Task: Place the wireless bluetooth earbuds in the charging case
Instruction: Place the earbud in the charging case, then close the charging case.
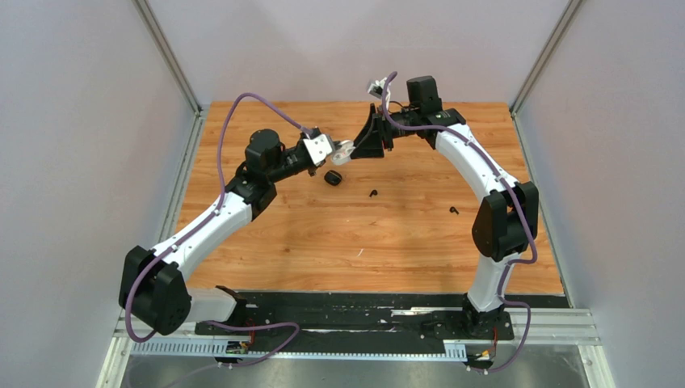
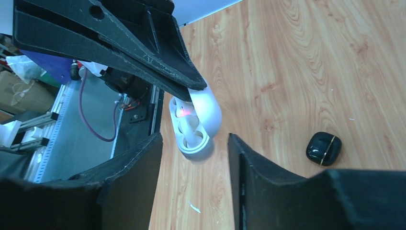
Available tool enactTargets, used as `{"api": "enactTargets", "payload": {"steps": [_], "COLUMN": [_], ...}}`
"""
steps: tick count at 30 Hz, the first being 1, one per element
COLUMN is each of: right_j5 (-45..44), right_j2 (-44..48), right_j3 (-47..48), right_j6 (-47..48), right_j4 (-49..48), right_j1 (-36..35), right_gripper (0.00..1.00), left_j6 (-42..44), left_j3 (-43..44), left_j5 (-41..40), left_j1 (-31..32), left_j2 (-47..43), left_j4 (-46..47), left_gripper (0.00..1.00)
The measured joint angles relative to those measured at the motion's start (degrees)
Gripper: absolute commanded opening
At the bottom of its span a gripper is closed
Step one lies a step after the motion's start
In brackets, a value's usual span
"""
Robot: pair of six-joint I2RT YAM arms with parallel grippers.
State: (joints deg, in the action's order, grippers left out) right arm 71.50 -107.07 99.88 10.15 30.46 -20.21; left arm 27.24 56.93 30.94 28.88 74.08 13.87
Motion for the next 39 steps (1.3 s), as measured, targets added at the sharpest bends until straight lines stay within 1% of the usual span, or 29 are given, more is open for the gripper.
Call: {"api": "enactTargets", "payload": {"steps": [4,8,10,14,15,18,19,21,22,25,27,29,30,31,32,36,38,39], "right_j5": [1.46,1.57,1.55,1.46,1.33,1.31,1.29,1.22,1.2,1.09,1.01,1.03,1.05,1.07,1.14,1.09,1.11,1.09], "right_j2": [0.0,0.0,0.0,0.0,0.0,0.0,0.0,0.0,0.0,0.0,0.0,-0.04,-0.09,-0.13,-0.24,-0.74,-0.83,-0.92], "right_j3": [-0.02,-0.2,-0.2,-0.52,-0.66,-1.01,-1.14,-1.38,-1.53,-1.6,-1.6,-1.62,-1.62,-1.62,-1.62,-2.01,-2.43,-2.51], "right_j6": [-2.4,-4.57,-5.4,-6.6,-6.95,-7.96,-8.2,-9.03,-9.62,-10.82,-11.56,-12.33,-12.68,-13.0,-13.29,-13.88,-14.1,-14.16], "right_j4": [-1.51,-3.39,-3.98,-5.14,-5.38,-6.05,-6.29,-6.75,-7.08,-7.63,-7.98,-8.41,-8.57,-8.66,-8.87,-9.14,-9.22,-9.33], "right_j1": [-0.02,0.17,0.15,0.13,0.15,0.15,0.15,0.15,0.15,0.15,0.15,0.22,0.22,0.26,0.26,0.28,0.42,0.5], "right_gripper": [0.42,0.43,0.42,0.28,0.27,0.32,0.3,0.24,0.19,0.01,0.0,0.0,0.0,0.0,0.0,0.0,0.0,0.0], "left_j6": [-2.47,-5.2,-6.16,-7.56,-7.82,-8.31,-8.52,-8.83,-9.03,-9.35,-9.53,-10.08,-10.25,-10.73,-10.95,-13.6,-14.93,-15.69], "left_j3": [0.83,1.77,1.79,1.79,1.79,1.79,1.79,1.79,1.79,1.79,1.79,1.79,1.81,2.05,2.45,7.89,11.17,12.57], "left_j5": [-0.48,-1.18,-1.46,-1.55,-1.53,-1.68,-1.77,-1.97,-2.08,-2.32,-2.45,-2.58,-2.6,-2.69,-2.75,-3.02,-2.86,-2.54], "left_j1": [0.02,0.02,0.02,0.02,0.02,0.02,0.02,0.02,0.02,0.04,0.04,0.04,0.04,0.04,0.04,0.31,0.22,-0.02], "left_j2": [1.31,2.45,2.58,2.58,2.58,2.58,2.58,2.6,2.62,2.67,2.67,2.67,2.67,2.67,2.67,2.95,2.95,2.95], "left_j4": [1.31,2.75,3.23,3.87,4.02,4.0,4.02,4.0,4.0,4.04,4.2,4.26,4.24,3.89,3.39,-1.29,-3.45,-4.31], "left_gripper": [0.0,0.0,0.0,0.0,0.0,0.0,0.0,0.0,0.0,0.0,0.0,0.11,0.26,0.33,0.45,0.65,0.72,0.74]}}
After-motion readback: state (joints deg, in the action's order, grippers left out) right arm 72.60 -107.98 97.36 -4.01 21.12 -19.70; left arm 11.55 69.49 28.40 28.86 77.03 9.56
